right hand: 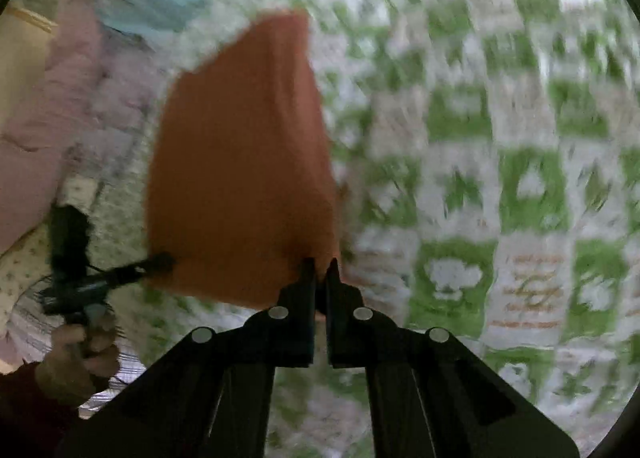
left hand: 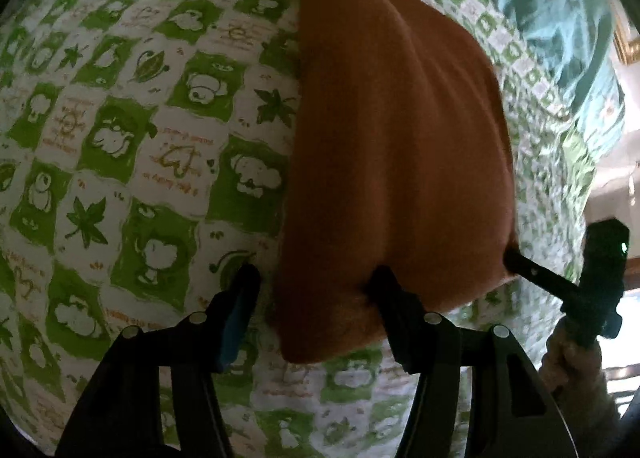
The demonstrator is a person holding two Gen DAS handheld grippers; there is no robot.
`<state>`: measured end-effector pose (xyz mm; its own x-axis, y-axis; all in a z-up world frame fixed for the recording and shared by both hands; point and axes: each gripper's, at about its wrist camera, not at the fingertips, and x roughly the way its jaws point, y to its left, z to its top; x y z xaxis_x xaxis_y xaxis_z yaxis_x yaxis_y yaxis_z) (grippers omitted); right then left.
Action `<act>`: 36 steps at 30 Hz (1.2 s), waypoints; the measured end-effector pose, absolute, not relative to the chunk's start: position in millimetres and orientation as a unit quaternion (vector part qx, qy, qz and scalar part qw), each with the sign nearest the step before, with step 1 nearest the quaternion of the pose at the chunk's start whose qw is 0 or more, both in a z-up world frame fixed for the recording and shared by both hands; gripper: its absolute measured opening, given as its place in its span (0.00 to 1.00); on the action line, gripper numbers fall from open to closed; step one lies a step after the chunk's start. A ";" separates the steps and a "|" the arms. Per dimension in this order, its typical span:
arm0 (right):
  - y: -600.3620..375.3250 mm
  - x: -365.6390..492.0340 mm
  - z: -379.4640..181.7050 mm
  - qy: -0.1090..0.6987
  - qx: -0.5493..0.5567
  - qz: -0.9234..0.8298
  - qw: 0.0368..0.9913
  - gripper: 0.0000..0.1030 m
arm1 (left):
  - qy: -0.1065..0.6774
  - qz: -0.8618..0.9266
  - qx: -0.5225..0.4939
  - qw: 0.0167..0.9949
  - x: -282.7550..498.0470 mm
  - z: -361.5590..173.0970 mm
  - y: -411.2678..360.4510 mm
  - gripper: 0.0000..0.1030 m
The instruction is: Fold small clothes
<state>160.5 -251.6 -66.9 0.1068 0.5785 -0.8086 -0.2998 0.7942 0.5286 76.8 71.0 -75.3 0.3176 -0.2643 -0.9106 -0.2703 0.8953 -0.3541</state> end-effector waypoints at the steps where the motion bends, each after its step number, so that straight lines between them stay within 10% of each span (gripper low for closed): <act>1: -251.9 161.1 -72.1 0.599 0.124 0.293 0.734 0.04 | 0.585 0.003 -0.226 0.779 76.5 -73.9 70.2 0.57; 19: -201.4 206.3 -17.0 0.529 0.133 0.333 0.769 0.17 | 0.484 -0.076 -0.245 0.837 128.4 -13.3 67.9 0.53; 22: -189.6 213.3 -38.5 0.559 0.118 0.316 0.758 0.16 | 0.526 -0.044 -0.237 0.816 143.7 -51.1 75.1 0.24; 27: -191.2 227.7 -66.1 0.582 0.142 0.301 0.742 0.13 | 0.524 -0.052 -0.290 0.799 147.6 -64.0 97.4 0.14; 36: -210.9 201.2 -31.3 0.560 0.145 0.304 0.756 0.16 | 0.529 -0.049 -0.245 0.811 120.9 -43.7 82.2 0.34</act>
